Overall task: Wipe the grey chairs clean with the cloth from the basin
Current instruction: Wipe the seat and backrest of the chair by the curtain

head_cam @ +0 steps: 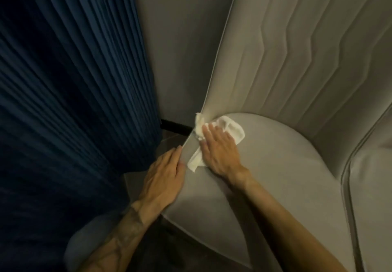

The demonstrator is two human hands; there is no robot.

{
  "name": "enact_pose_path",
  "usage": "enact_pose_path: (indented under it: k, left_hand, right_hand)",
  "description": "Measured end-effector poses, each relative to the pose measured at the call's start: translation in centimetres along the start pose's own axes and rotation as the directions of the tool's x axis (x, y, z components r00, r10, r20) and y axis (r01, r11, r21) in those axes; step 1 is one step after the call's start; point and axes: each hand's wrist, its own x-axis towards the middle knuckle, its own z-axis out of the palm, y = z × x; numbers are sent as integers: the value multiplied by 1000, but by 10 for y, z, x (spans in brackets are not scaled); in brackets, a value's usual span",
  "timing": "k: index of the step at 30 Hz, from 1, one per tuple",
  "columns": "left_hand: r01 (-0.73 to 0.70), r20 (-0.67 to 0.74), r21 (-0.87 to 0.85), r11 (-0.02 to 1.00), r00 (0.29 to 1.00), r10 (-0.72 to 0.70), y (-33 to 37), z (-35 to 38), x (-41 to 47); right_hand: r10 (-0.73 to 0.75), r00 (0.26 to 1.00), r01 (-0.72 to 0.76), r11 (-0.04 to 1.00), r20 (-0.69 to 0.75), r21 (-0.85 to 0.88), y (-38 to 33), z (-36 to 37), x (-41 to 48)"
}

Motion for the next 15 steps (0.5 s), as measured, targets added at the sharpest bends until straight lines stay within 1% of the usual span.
enact_pose_path:
  k: [3, 6, 9, 12, 13, 15]
  left_hand:
    - [42, -54, -12, 999, 998, -42, -4, 1, -10]
    - [119, -100, -40, 992, 987, -122, -8, 2, -23]
    - [149, -98, -81, 985, 983, -157, -9, 0, -40]
    - [195, -47, -121, 973, 978, -202, -6, -7, -60]
    - [222, -30, -128, 967, 973, -228, -3, -11, -68]
    - [275, -3, -105, 956, 961, -276, 2, -20, -86]
  right_hand:
    - [-130, 990, 127, 990, 48, 68, -24, 15, -34]
    - [-193, 977, 187, 979, 90, 76, -34, 21, -58]
    - [-228, 964, 212, 970, 134, 122, -41, 19, -70]
    - [-289, 934, 263, 954, 208, 147, -47, 9, -83]
    - [-313, 918, 271, 943, 243, 191, -49, 2, -88]
    - [-354, 889, 247, 904, 290, 348, -54, -19, -96]
